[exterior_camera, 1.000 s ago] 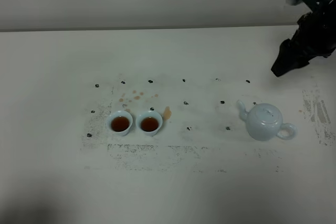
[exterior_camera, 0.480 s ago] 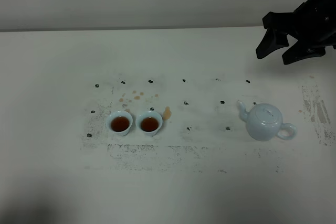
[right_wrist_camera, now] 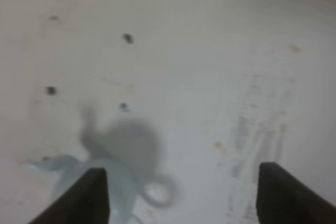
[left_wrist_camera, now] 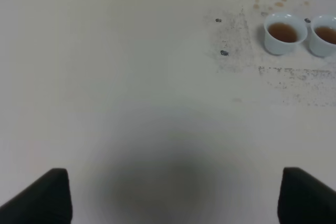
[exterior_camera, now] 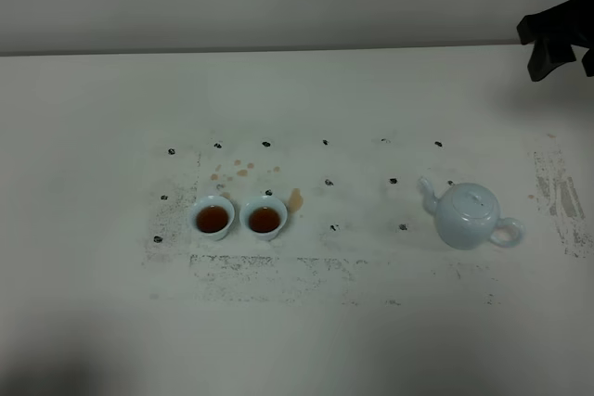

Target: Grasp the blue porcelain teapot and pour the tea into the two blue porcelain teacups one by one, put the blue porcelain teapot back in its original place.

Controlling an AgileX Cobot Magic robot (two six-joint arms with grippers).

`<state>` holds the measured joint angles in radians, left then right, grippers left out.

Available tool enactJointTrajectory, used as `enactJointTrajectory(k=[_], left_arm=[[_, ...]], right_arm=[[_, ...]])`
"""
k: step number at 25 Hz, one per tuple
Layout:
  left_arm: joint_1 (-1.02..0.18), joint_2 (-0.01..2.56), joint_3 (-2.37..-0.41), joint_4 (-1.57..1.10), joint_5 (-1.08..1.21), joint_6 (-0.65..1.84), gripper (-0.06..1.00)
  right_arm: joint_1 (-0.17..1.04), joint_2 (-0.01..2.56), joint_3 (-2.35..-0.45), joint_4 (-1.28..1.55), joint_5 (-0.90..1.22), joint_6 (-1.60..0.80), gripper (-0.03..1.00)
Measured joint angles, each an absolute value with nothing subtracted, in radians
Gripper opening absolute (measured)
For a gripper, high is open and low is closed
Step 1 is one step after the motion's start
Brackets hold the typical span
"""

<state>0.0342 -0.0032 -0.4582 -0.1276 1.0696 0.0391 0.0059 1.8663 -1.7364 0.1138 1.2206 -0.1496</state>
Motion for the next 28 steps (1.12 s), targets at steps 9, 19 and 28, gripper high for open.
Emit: enactJointTrajectory(k=[9,19,28], left_arm=[[0.034,-0.003,-0.458,-0.128,1.070,0.039,0.76],[0.034,-0.003,-0.458,-0.128,1.070,0.039,0.76],[0.034,-0.003,-0.458,-0.128,1.070,0.039,0.76]], right_arm=[[0.006,1.429,-1.381,0.065,1.218,-0.123,0.57],[0.006,0.794,-0.798,0.066,1.199,-0.092,0.57],[0.006,0.325,-0.523,0.080,1.127,-0.062,0.56]])
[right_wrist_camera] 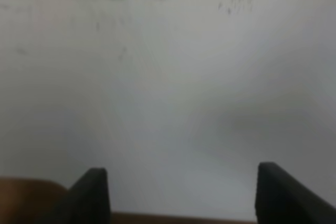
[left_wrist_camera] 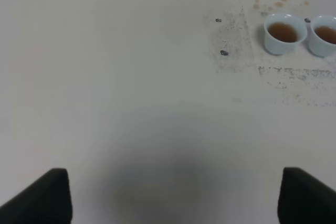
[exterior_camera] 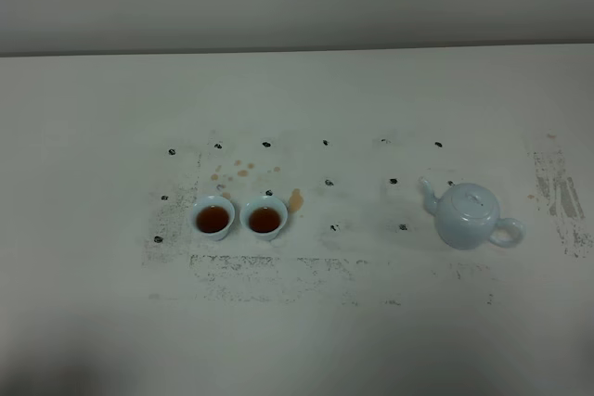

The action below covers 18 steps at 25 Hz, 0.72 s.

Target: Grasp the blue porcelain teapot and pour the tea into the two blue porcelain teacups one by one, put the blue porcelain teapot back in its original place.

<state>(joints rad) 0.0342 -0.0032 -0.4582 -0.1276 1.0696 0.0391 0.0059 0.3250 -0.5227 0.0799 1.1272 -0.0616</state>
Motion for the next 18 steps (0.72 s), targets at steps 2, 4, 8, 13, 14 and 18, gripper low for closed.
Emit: enactJointTrajectory(k=[2,4,8,13,14,18], left_arm=[[0.034,-0.003,-0.458,-0.128,1.070,0.039,0.76],[0.034,-0.003,-0.458,-0.128,1.070,0.039,0.76],[0.034,-0.003,-0.458,-0.128,1.070,0.039,0.76],[0.034,-0.003,-0.458,-0.128,1.070,0.039,0.76],[0.034,-0.003,-0.458,-0.128,1.070,0.039,0.76],[0.034,-0.003,-0.458,-0.128,1.070,0.039,0.76]], right_arm=[[0.006,0.253,-0.523,0.080,1.115,-0.059,0.55],[0.006,0.185,-0.523,0.080,1.113,-0.058,0.53],[0.006,0.050,-0.523,0.080,1.113,-0.055,0.51],[0.006,-0.006,-0.522,0.079,1.114,-0.055,0.47],[0.006,-0.007,-0.522,0.079,1.114,-0.055,0.46],[0.006,-0.007,-0.522,0.079,1.114,-0.055,0.42]])
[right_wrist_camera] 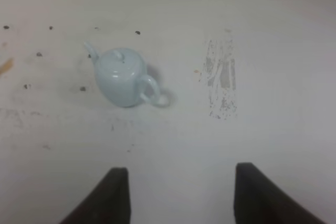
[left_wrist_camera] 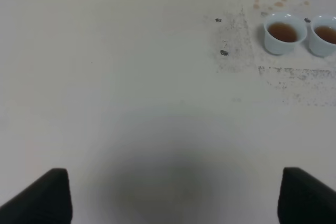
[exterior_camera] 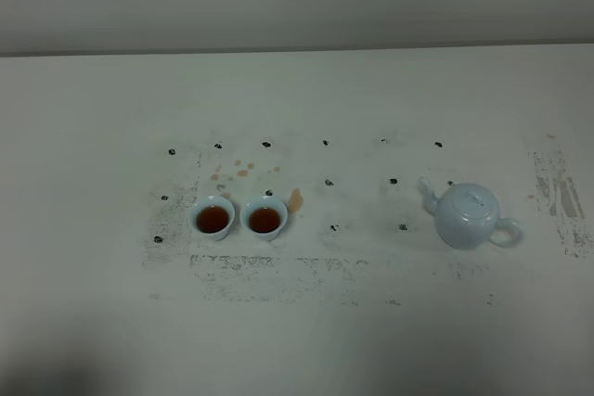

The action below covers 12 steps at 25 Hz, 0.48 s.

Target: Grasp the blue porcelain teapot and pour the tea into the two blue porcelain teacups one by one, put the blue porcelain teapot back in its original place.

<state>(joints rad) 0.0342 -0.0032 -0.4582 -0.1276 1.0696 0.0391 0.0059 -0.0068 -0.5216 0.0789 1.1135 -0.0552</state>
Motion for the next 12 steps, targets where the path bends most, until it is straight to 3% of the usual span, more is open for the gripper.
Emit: enactJointTrajectory(k=[12], left_arm=[[0.034,-0.003,-0.458,-0.128,1.070,0.039,0.76]], right_arm=[[0.006,-0.007,-0.522,0.079,1.114,-0.063,0.32]])
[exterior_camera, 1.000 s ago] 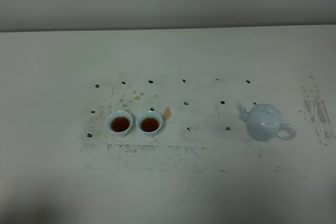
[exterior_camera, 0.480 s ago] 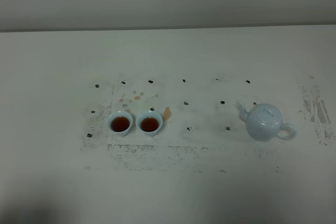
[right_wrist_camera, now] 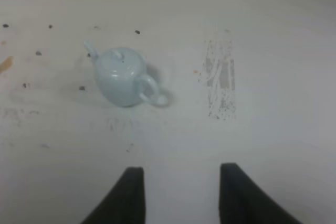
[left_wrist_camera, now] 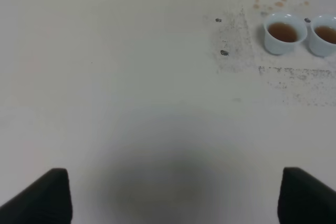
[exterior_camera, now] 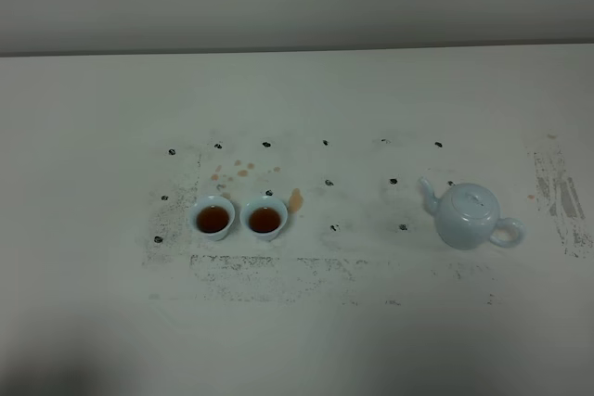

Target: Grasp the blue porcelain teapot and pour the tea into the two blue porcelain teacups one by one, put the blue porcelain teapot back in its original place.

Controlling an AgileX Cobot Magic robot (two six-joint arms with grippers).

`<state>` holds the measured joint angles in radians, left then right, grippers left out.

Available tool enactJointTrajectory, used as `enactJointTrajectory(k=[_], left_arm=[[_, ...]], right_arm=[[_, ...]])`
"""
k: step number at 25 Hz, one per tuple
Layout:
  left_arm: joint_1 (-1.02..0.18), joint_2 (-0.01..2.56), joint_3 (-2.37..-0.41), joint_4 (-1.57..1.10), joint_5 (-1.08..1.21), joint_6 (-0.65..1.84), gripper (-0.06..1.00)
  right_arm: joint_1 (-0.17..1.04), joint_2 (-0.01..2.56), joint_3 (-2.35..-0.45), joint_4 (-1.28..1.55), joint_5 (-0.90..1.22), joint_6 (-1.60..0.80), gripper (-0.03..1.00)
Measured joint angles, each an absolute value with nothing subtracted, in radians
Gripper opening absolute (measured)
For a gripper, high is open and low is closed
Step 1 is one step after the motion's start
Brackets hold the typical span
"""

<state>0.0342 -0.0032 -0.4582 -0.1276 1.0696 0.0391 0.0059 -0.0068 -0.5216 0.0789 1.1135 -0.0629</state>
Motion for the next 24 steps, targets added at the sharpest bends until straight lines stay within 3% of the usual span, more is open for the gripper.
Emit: enactJointTrajectory(k=[10,24], left_arm=[[0.034,-0.003,-0.458,-0.128,1.070,0.039,0.76],[0.034,-0.003,-0.458,-0.128,1.070,0.039,0.76]], right_arm=[[0.006,-0.007,-0.522,0.079,1.114,-0.063,0.23],[0.006,-0.007,-0.522,0.079,1.114,-0.063,0.22]])
